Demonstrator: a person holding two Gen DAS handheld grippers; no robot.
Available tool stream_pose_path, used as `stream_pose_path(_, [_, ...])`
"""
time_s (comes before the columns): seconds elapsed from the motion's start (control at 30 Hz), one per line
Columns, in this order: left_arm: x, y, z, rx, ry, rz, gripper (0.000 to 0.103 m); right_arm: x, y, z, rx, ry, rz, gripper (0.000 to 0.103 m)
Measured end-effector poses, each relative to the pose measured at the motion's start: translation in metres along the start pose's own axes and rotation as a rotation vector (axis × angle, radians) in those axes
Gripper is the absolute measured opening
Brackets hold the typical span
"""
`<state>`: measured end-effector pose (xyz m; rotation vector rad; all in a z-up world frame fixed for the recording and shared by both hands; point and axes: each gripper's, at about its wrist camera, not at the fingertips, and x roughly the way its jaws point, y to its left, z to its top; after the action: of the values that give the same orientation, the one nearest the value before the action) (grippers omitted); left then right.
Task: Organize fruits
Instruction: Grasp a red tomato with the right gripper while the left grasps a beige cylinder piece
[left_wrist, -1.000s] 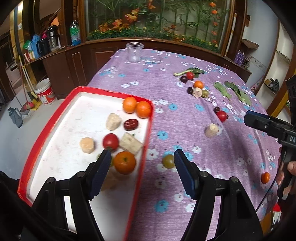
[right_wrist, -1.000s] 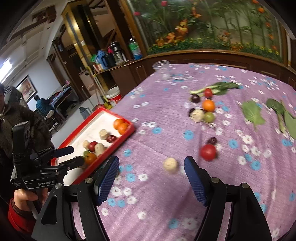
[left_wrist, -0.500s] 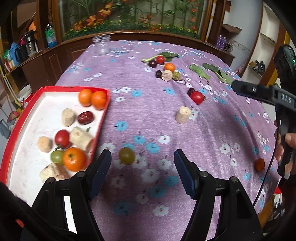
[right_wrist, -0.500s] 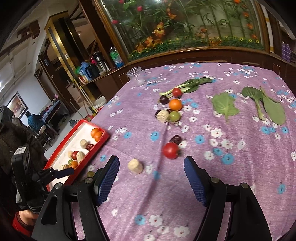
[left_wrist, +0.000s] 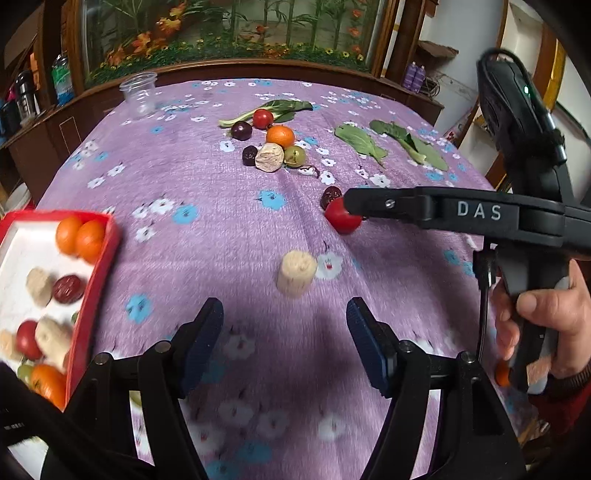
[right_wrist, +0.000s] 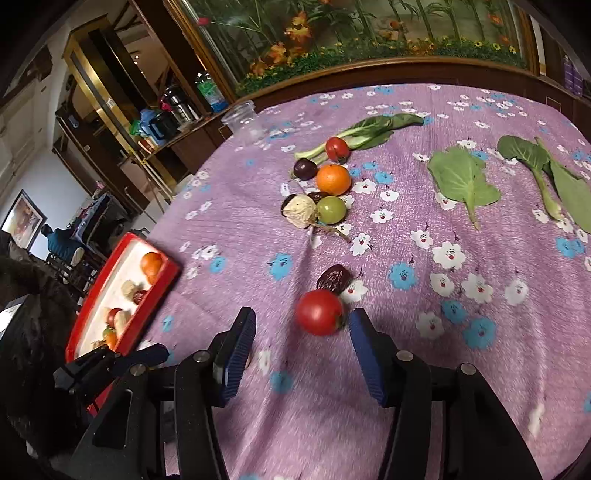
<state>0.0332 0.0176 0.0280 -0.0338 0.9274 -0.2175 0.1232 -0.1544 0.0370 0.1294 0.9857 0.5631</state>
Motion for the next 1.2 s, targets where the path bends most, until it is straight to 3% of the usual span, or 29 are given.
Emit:
stream_pose_path(0.4, [0.024,0.004,0.012,-0.022,0.019,0.010,0.062,0.020,0.000,0.006,-0.017,0.011,-0.020,0.052])
stream_pose_path(0.47, [0.027,0.005,0.013,-0.027,0.023,0.006,0.055,0.022,0.001,0.005,-0.023,0.012,-0.027,0.052])
stream_pose_path(0.6, [0.032,0.005,0.014,-0.035,0.030,0.005,0.054,0.026,0.001,0.004,-0.026,0.017,-0.047,0.048])
stream_pose_path(0.7, [0.034,0.003,0.014,-0.033,0.038,-0.004,0.044,0.031,0.001,0.003,-0.029,0.027,-0.056,0.045])
stream_pose_path(0.77, [0.035,0.002,0.014,-0.030,0.040,-0.004,0.044,0.034,0.000,0.002,-0.031,0.030,-0.062,0.044])
stream_pose_path(0.93, [0.036,0.000,0.016,-0.031,0.040,-0.033,0.023,0.035,0.002,0.001,-0.048,0.026,-0.079,0.034])
stream_pose_path(1.2, [0.029,-0.001,0.014,-0.024,0.033,-0.032,0.023,0.029,0.004,-0.002,-0.061,0.014,-0.084,0.034])
